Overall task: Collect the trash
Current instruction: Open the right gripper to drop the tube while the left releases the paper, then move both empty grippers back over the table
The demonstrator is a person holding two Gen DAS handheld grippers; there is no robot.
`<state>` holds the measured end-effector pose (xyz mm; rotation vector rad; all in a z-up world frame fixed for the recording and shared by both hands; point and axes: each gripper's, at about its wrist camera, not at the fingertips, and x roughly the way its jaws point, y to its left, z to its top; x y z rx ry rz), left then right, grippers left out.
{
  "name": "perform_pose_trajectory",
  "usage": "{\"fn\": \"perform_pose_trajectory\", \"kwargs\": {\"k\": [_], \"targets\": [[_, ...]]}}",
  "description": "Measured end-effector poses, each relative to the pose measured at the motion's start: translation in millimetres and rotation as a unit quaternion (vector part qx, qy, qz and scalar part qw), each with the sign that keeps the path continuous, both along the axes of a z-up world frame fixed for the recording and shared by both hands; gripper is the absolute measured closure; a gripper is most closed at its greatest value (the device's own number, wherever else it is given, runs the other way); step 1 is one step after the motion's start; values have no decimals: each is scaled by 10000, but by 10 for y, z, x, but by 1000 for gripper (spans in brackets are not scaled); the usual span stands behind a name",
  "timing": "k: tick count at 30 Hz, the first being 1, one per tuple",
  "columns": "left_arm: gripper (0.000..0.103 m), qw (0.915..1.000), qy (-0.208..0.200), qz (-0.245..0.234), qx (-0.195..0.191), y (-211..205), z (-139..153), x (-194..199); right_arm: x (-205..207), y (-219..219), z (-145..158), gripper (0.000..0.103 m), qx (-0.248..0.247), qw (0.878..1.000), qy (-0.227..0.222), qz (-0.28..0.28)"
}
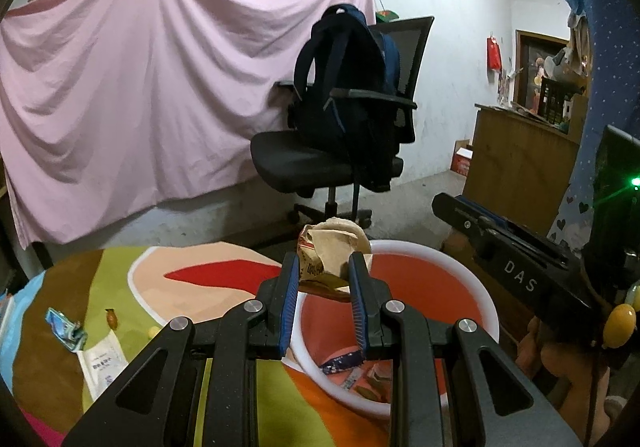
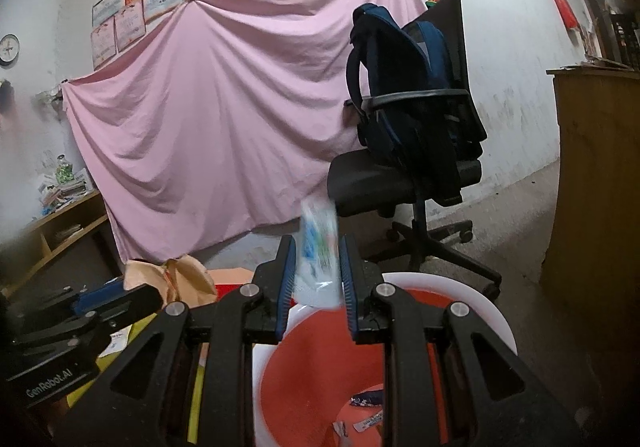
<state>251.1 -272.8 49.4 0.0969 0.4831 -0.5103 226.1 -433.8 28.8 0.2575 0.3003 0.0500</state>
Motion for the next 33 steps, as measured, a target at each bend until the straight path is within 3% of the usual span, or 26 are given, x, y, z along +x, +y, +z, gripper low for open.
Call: {"fn": "perform_pose_trajectory", "kwargs": {"k": [10,14,24,28,33], "targets": [[81,9987,483,-133,-103,-44,-110,195,60,-45,-62,51,49,9998,198,-78],[75,9980,602,-121,-140,-15,-147,225,62,-41,-68,51,36,9997,224,-88],[74,9976,577,129,-362,209,-111,185,60,-12,-81,51,8,9997,220,-51],[66,9973,494,295,-460,336,-48,158,56,33,-74,51,-50,9998,174,-10],[65,9964,320,566,-536,555,63,108,34,128,-33,46,-146,9999,12,87]]}}
